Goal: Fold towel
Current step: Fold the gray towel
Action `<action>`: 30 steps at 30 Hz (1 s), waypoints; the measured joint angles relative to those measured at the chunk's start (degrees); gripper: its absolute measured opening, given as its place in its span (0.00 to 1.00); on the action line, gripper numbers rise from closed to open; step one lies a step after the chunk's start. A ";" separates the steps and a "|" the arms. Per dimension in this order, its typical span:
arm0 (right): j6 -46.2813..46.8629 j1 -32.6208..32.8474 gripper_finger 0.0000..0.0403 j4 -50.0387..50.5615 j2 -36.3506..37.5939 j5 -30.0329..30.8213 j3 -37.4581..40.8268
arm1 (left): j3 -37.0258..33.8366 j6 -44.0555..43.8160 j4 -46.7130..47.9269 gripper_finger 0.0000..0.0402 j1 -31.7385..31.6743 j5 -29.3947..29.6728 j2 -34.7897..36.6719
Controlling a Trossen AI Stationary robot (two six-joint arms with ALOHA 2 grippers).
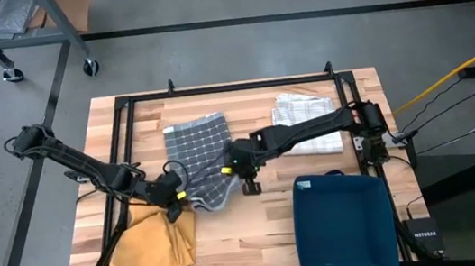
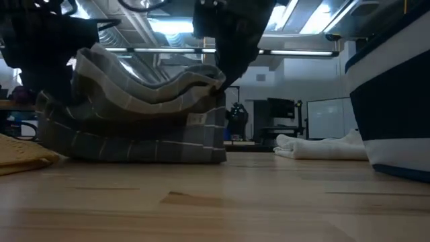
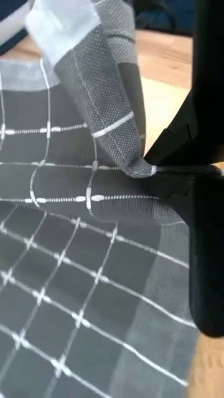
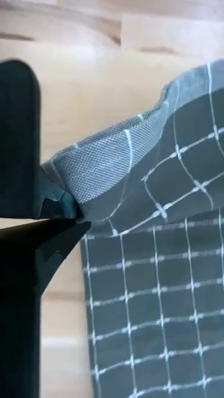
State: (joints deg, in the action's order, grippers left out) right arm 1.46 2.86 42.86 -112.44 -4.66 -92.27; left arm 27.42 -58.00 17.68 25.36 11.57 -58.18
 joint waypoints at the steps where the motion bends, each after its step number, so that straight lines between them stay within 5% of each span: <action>1: -0.01 -0.78 0.01 0.06 0.00 0.01 0.00 | 0.00 -1.63 0.67 0.00 0.00 0.86 0.01; 9: 3.37 -6.64 0.01 -0.42 0.00 0.08 -0.01 | 0.00 -19.45 6.47 0.00 -0.02 9.40 0.01; 26: 2.62 -7.40 0.05 -11.11 -4.57 1.73 1.97 | 0.00 -38.37 16.98 0.02 -0.02 9.68 0.01; 30: 2.59 -7.40 0.08 -10.95 -4.96 6.37 2.05 | -0.04 -44.27 23.35 0.02 0.02 9.78 -0.01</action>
State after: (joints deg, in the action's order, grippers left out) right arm 4.05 -4.54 31.90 -117.40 1.72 -90.21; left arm 27.38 -102.28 41.03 25.39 21.36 -58.19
